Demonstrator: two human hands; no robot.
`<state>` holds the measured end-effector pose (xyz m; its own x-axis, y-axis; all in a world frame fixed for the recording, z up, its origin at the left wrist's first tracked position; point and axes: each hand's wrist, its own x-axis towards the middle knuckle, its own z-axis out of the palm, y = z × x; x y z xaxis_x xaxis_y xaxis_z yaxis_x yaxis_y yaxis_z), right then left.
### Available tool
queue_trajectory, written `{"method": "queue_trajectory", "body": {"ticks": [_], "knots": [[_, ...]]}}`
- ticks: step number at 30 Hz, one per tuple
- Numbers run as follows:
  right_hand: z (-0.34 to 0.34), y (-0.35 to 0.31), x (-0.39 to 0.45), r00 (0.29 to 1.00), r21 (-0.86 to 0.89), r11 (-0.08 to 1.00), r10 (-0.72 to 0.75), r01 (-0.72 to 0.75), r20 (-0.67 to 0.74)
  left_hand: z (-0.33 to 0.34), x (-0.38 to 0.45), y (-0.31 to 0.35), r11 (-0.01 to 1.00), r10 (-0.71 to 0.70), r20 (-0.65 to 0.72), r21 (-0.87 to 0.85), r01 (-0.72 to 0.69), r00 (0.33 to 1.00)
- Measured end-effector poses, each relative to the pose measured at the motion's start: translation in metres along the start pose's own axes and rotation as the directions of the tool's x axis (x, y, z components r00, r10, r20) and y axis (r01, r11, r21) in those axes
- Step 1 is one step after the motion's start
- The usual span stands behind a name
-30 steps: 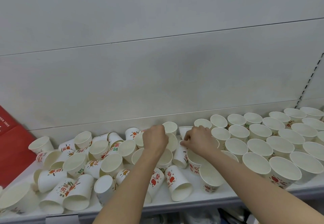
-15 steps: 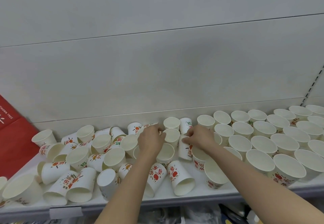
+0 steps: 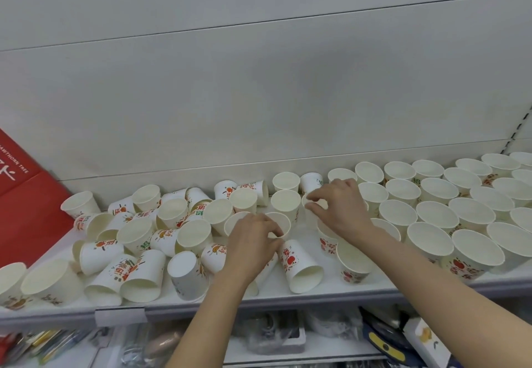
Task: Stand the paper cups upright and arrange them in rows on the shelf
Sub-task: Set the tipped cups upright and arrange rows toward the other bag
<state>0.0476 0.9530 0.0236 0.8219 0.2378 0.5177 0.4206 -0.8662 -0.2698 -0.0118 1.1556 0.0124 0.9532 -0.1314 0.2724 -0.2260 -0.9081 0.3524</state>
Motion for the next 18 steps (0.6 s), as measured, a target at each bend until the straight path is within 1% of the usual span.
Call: {"method": "queue_trajectory", "body": {"ticks": [1, 2, 3, 5, 7, 8, 10, 13, 15, 18], "knots": [[-0.008, -0.007, -0.006, 0.998, 0.059, 0.998, -0.016, 0.019, -0.055, 0.001, 0.000, 0.000, 1.000, 0.008, 0.000, -0.004, -0.008, 1.000], [-0.016, -0.015, -0.016, 0.996, 0.113, 0.992, -0.047, 0.055, -0.075, 0.002, 0.000, 0.000, 1.000, 0.019, -0.004, -0.012, -0.019, 1.000], [-0.023, -0.023, -0.030, 0.993, 0.135, 0.985, -0.106, 0.112, -0.052, 0.003, -0.002, 0.000, 0.999, 0.029, -0.011, -0.021, -0.029, 1.000], [-0.028, -0.033, -0.065, 0.964, 0.084, 0.963, -0.261, 0.256, 0.049, 0.001, -0.009, -0.004, 0.998, 0.043, -0.056, -0.050, -0.046, 0.997], [-0.021, -0.036, -0.097, 0.927, -0.012, 0.933, -0.354, 0.359, 0.125, -0.003, -0.025, -0.013, 0.996, 0.029, -0.135, -0.083, -0.040, 0.990], [-0.015, -0.036, -0.106, 0.923, -0.046, 0.928, -0.361, 0.370, 0.130, -0.005, -0.036, -0.019, 0.994, 0.013, -0.164, -0.101, -0.030, 0.986], [-0.002, -0.036, -0.111, 0.931, -0.090, 0.927, -0.360, 0.364, 0.067, -0.011, -0.057, -0.031, 0.994, -0.005, -0.164, -0.113, -0.014, 0.986], [0.008, -0.035, -0.105, 0.935, -0.134, 0.932, -0.347, 0.336, -0.071, -0.010, -0.075, -0.047, 0.997, 0.066, -0.085, -0.044, -0.070, 0.994], [0.010, -0.034, -0.103, 0.942, -0.133, 0.945, -0.315, 0.299, -0.118, -0.008, -0.075, -0.053, 0.995, 0.102, -0.064, 0.010, -0.101, 0.993], [0.004, -0.038, -0.099, 0.958, -0.097, 0.975, -0.214, 0.198, -0.190, -0.010, -0.066, -0.051, 0.987, 0.159, -0.131, 0.049, -0.154, 0.979]]}}
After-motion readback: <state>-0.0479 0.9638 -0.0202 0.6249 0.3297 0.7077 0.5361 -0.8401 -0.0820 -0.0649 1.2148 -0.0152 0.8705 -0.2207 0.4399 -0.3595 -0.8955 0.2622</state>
